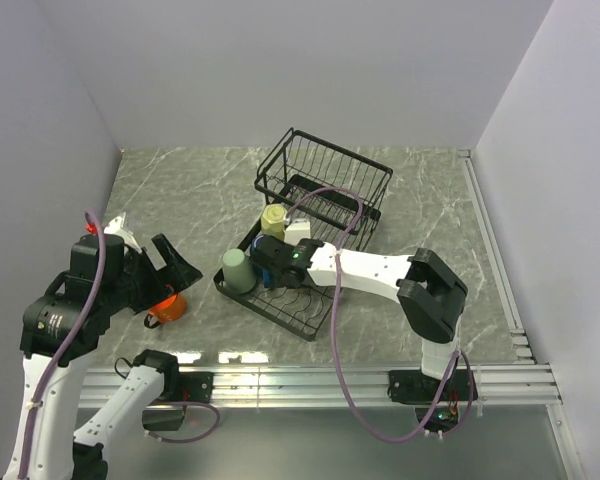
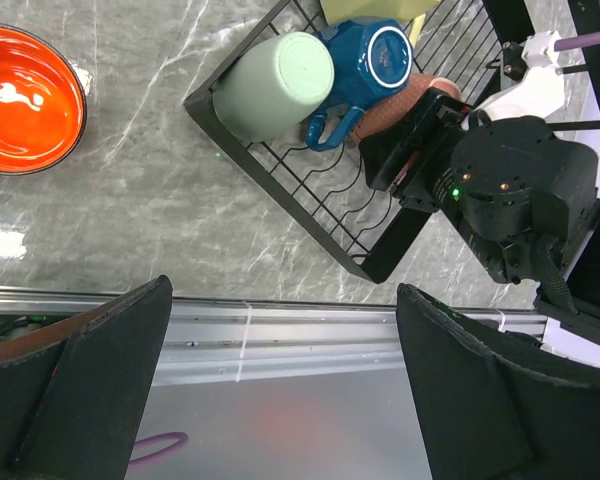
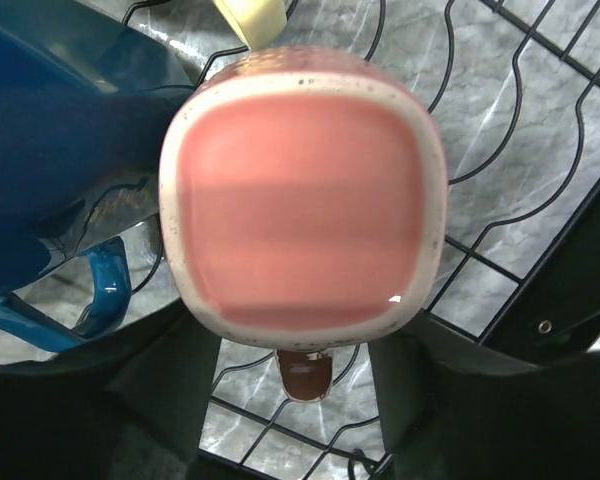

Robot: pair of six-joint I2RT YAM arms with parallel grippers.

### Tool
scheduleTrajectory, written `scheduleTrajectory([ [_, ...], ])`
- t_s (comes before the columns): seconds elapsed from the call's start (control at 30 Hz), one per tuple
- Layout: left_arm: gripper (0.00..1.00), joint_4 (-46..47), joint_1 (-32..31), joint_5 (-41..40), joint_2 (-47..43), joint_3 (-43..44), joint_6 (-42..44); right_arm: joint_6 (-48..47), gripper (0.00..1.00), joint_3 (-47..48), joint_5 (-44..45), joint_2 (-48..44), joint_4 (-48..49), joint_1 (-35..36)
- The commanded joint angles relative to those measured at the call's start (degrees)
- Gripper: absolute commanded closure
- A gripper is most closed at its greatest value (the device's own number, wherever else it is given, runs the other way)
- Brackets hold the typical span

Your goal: Load the cups into the dish rack

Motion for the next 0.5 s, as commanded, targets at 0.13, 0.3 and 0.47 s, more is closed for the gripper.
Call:
scheduleTrajectory([
  [0.13,0.01,1.04,-0.19,-0.99,-0.26,-1.07,0.01,2.52,0.25,0.35,1.99,-2.63,-1.44,-0.38],
  [0.3,0.01,-2.03,-0.19,-5.39,1.06,-5.19,-0.95,3.75,0.23,-0.01,3.83,-7.29,-5.13,1.55],
  [0.47,0.01,0.33,-0.19,-6.61,1.06,-10.90,-0.25,6.82,0.22,7.18,8.84,-9.22,-15.93,7.53],
])
